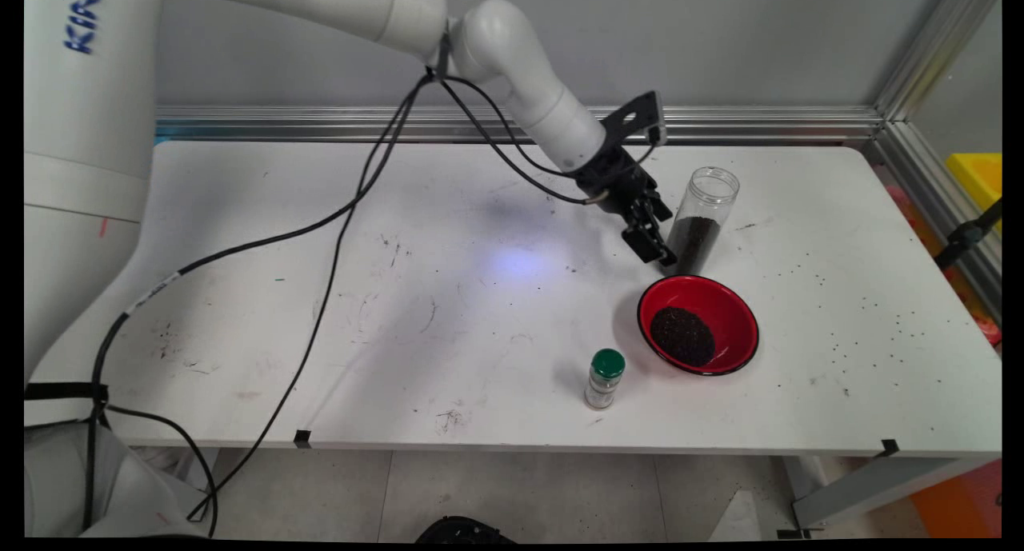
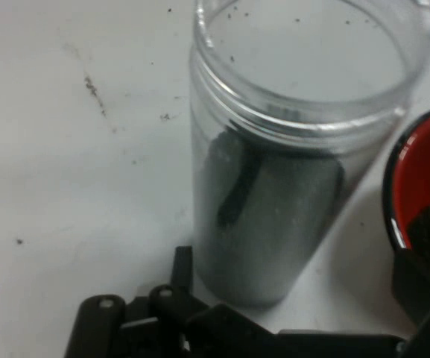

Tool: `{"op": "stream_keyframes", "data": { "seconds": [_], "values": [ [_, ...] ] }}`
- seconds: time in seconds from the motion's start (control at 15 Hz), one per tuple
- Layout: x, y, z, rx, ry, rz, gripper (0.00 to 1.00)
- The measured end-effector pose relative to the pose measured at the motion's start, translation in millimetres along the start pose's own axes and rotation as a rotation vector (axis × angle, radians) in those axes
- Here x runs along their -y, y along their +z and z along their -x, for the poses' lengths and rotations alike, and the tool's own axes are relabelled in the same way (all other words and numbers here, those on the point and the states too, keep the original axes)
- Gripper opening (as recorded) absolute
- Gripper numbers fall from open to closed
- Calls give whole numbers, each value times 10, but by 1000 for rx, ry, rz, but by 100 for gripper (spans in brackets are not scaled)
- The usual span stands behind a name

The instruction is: Pick up the black seasoning powder from the table, then pour the black seasoning powder in the red bowl

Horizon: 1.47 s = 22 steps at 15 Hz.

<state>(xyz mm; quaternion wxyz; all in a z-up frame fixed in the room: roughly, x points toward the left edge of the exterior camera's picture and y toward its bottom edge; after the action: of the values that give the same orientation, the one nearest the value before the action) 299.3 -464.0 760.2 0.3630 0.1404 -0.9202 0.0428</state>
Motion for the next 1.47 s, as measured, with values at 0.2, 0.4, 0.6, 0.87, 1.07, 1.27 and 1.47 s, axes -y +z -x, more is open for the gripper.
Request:
{"op": "stream_keyframes", "data": {
  "seconds": [0.2,0.4,0.6,0.87,1.07,1.27,1.47],
  "values": [
    [25,163,-22,1,-5,2,100],
    [50,270,-30,4,-10,1,100],
    [84,368,-28,7,-17,-1,100],
    [128,463,-26,10,-29,-6,100],
    [146,513,-34,8,-42,-7,100],
    [160,540,-49,5,-49,-8,0],
    [172,546,-40,9,-55,-11,0]
  ]
}}
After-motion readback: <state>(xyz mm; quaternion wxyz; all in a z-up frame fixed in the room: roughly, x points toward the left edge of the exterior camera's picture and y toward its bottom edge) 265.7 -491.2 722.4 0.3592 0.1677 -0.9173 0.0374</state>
